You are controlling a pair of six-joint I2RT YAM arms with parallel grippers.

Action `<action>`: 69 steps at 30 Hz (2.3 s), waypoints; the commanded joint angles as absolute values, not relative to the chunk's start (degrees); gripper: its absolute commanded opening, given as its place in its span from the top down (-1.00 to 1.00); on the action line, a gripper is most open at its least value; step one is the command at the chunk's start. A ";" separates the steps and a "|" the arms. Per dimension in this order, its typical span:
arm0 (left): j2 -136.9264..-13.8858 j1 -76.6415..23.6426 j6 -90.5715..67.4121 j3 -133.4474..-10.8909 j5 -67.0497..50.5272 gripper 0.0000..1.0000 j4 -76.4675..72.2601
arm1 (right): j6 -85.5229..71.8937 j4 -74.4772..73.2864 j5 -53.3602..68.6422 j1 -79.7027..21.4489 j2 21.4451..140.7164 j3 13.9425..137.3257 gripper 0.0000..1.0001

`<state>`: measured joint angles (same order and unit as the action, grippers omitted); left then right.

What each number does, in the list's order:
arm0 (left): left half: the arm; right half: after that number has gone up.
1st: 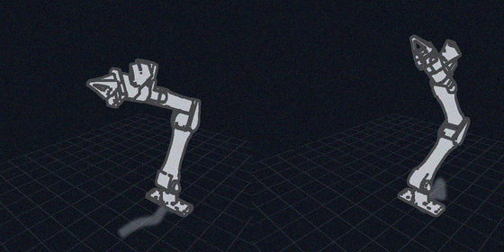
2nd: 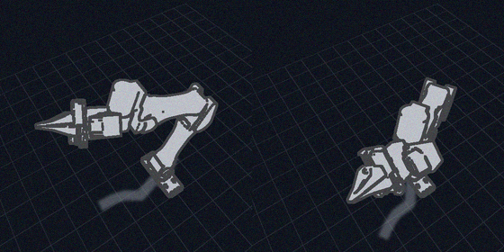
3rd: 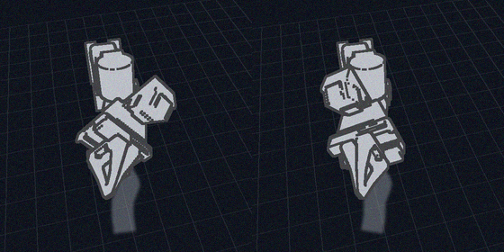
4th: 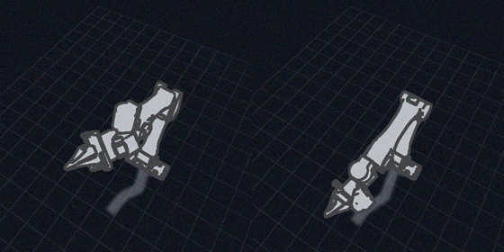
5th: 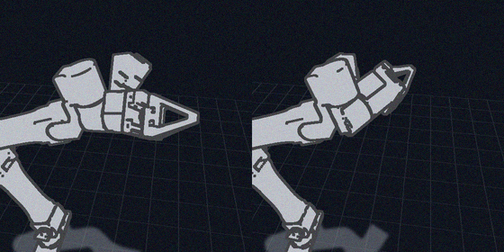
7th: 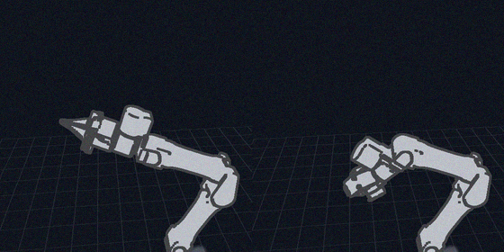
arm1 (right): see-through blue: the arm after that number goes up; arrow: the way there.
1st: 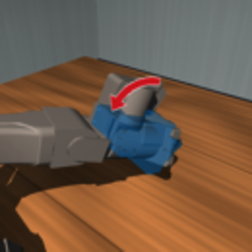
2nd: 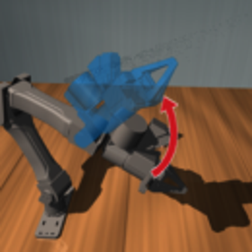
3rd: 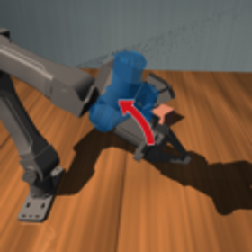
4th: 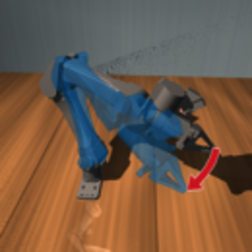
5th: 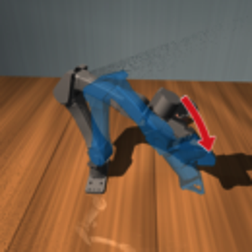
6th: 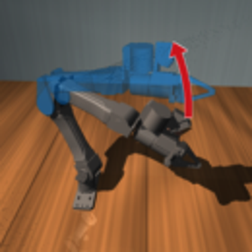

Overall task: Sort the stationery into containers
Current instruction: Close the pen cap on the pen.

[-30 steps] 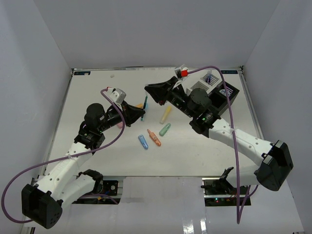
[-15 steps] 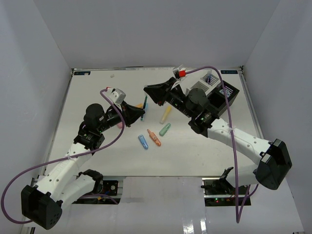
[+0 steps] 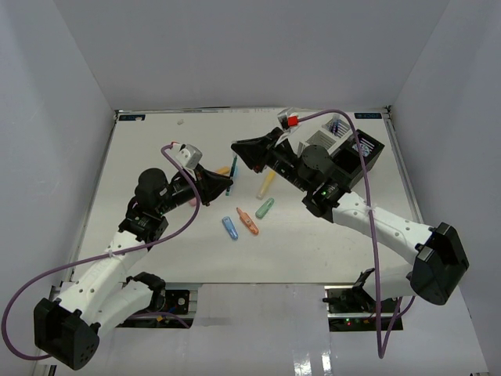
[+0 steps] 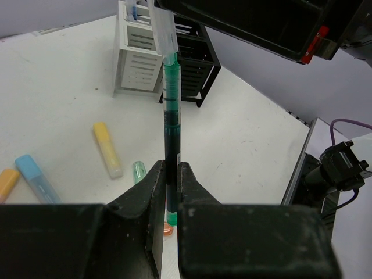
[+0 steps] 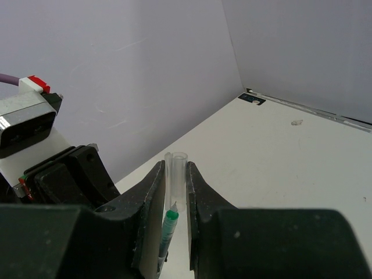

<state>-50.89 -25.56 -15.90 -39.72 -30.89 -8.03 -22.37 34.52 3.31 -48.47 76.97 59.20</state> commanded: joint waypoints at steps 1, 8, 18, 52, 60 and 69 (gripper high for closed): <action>-49.83 -25.49 -16.78 -39.38 -31.46 1.00 -11.07 | -23.64 37.97 3.25 -49.13 76.29 58.10 0.85; -49.66 -25.49 -17.93 -38.50 -31.73 1.00 -12.92 | -25.48 41.04 2.73 -49.57 76.55 55.90 0.85; -49.13 -25.49 -19.25 -37.35 -31.46 1.00 -15.47 | -26.89 43.15 1.23 -49.92 75.32 53.70 0.85; -47.37 -25.49 -20.13 -35.51 -31.82 1.00 -19.42 | -28.30 42.37 -2.46 -51.50 74.00 50.71 0.85; -46.76 -25.40 -20.13 -35.33 -31.55 1.00 -19.86 | -27.16 40.17 -3.34 -51.59 72.60 48.61 0.75; -46.76 -25.31 -20.04 -35.16 -31.20 1.00 -20.13 | -26.37 36.48 -3.08 -51.94 72.25 49.22 0.76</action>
<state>-48.90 -25.65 -20.01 -34.46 -32.42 -15.16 -27.99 41.41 -3.07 -51.16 72.75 49.69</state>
